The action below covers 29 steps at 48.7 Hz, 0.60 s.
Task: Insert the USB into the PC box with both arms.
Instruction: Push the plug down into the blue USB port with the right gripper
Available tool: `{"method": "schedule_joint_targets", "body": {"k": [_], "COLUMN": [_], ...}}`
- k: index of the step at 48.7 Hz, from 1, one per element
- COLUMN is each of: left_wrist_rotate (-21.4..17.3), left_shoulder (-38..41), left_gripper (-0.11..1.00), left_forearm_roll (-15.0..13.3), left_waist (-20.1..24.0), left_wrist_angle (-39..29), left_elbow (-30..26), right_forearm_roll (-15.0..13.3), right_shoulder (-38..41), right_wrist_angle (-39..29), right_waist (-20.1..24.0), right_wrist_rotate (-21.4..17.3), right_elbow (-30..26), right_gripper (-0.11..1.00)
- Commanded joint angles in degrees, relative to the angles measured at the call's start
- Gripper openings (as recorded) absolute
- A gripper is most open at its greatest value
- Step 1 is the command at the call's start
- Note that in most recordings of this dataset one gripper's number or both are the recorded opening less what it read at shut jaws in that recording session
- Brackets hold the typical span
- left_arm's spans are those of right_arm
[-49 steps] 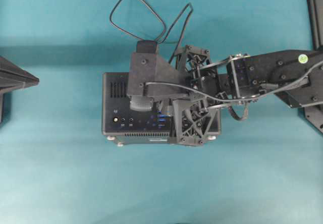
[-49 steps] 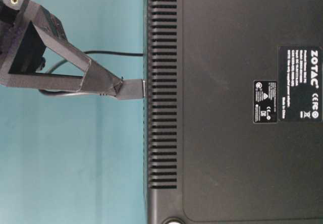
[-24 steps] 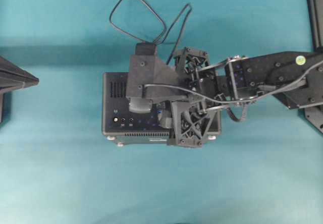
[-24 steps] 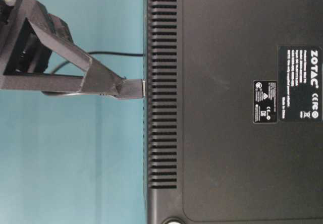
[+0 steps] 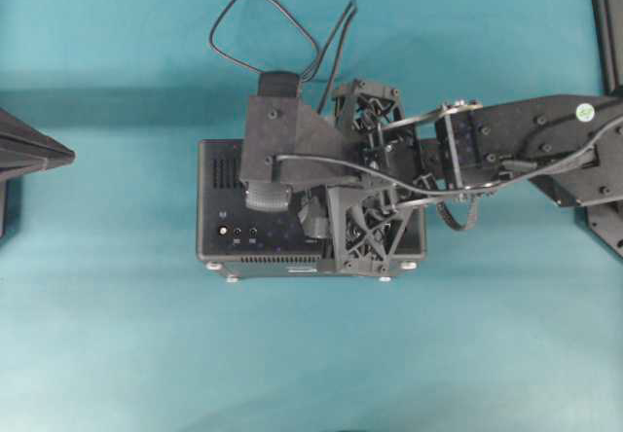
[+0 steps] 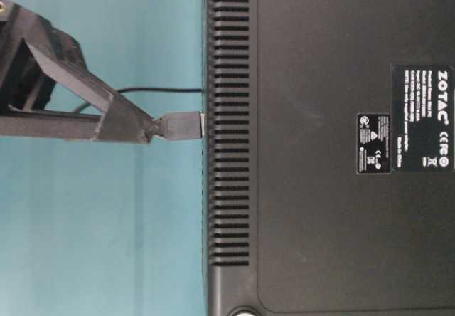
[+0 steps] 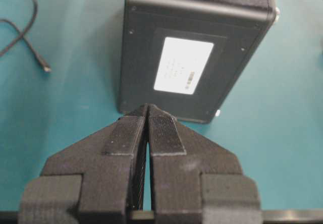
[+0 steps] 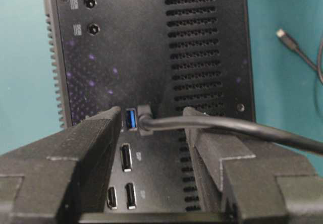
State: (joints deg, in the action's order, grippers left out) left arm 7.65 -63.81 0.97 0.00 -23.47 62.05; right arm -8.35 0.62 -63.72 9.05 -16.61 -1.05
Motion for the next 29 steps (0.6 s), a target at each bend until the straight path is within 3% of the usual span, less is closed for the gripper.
{"method": "schedule_joint_targets", "body": {"k": [1, 9, 21, 29], "left_wrist_rotate": [0.1, 0.1, 0.1, 0.1], "left_shoulder": [0.4, 0.4, 0.4, 0.4], "left_gripper": [0.0, 0.0, 0.0, 0.0], "left_forearm_roll": [0.1, 0.1, 0.1, 0.1], "left_waist": [-0.1, -0.1, -0.2, -0.1], "left_wrist_angle": [0.5, 0.6, 0.6, 0.6], "left_elbow": [-1.1, -1.1, -1.2, -1.2], "right_forearm_roll": [-0.3, -0.3, -0.1, 0.7], "right_shoulder": [-1.7, -1.6, -1.4, -1.3], "right_wrist_angle": [-0.1, 0.0, 0.8, 0.8], "right_waist": [-0.1, -0.1, 0.0, 0.5], "right_wrist_rotate": [-0.9, -0.9, -1.0, -1.1], "right_elbow": [-1.7, -1.2, -0.3, 0.1], "right_gripper": [0.55, 0.47, 0.17, 0.13]}}
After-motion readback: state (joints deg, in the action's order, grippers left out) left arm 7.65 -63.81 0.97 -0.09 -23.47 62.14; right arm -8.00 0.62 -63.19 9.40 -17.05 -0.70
